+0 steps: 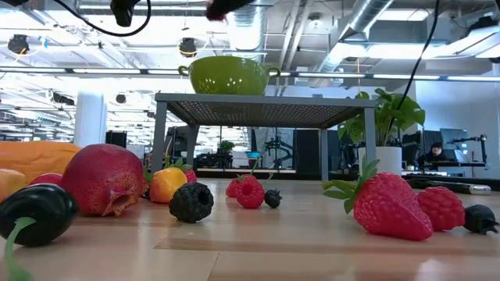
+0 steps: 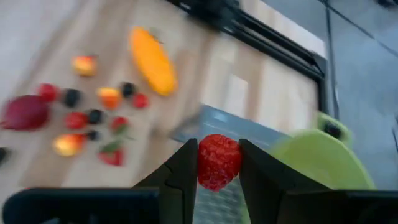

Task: Pick & Place Fruit
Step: Put the red raspberry into the green strainer bowl on the shelf, then put the kiwi into the green strainer bowl on the shelf

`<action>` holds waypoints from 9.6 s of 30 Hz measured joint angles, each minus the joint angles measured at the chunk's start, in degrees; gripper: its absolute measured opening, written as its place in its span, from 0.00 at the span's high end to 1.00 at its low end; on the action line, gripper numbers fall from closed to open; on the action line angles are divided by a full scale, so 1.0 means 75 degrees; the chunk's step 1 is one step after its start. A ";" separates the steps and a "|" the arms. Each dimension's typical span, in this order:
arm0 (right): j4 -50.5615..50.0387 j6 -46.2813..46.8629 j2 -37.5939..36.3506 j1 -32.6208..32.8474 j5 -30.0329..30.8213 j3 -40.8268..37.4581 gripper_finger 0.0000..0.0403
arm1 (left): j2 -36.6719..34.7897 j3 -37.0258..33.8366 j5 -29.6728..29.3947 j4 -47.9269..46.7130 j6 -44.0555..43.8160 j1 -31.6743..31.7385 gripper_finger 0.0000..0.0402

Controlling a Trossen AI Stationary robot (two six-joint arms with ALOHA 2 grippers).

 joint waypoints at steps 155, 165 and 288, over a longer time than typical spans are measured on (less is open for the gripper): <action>-0.1242 1.1198 -0.2974 0.4109 -0.1930 -0.5907 0.85 | -0.0003 0.0000 -0.0003 0.0140 0.0000 0.0002 0.28; -0.2745 1.4993 -0.2999 0.5313 -0.2274 -0.5918 0.78 | 0.0000 0.0000 -0.0003 0.0140 0.0000 0.0001 0.28; 0.4930 0.0957 -0.1868 -0.2757 -0.3425 -0.3692 0.50 | 0.0000 -0.0003 0.0000 0.0140 0.0000 0.0002 0.28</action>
